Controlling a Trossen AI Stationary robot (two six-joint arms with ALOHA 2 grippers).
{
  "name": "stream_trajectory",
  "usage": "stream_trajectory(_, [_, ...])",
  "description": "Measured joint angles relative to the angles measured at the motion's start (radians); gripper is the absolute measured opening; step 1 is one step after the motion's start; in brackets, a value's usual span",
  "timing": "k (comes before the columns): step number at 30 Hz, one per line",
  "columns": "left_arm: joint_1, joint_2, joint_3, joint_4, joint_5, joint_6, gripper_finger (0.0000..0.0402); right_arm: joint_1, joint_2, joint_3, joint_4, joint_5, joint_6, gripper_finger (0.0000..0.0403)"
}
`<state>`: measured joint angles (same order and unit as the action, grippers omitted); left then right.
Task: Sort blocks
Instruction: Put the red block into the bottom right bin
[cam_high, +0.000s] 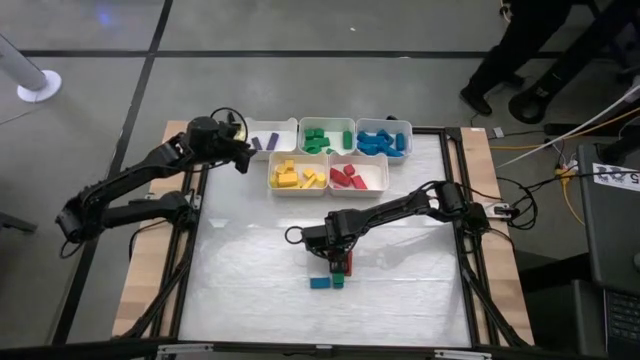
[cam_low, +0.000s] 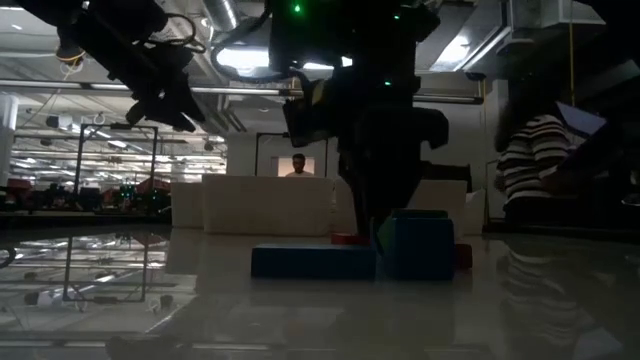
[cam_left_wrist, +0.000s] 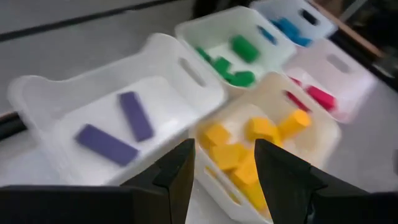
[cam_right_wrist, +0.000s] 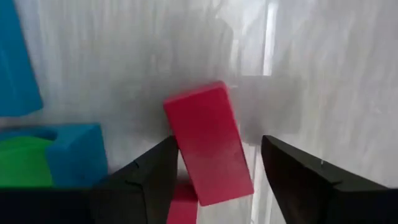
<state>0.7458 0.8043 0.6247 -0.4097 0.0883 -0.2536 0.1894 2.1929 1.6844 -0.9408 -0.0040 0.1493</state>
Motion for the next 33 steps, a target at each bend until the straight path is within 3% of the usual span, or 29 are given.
stream_trajectory(8, [-0.086, 0.0, 0.0, 0.001, 0.205, -0.009, 0.0155, 0.0, 0.0, -0.005, 0.022, 0.004, 0.001, 0.0124])
stream_trajectory(13, [-0.171, 0.0, 0.0, 0.002, 0.315, -0.026, 0.0155, -0.001, 0.0, 0.0, 0.029, 0.005, 0.033, 0.0121])
stream_trajectory(21, [-0.332, 0.0, 0.0, 0.003, 0.374, -0.061, 0.0155, -0.022, 0.0, 0.136, -0.078, 0.025, 0.073, 0.0135])
stream_trajectory(33, [-0.563, 0.0, 0.0, 0.011, 0.378, -0.132, 0.0155, -0.101, 0.0, 0.444, -0.462, 0.239, -0.052, 0.0131])
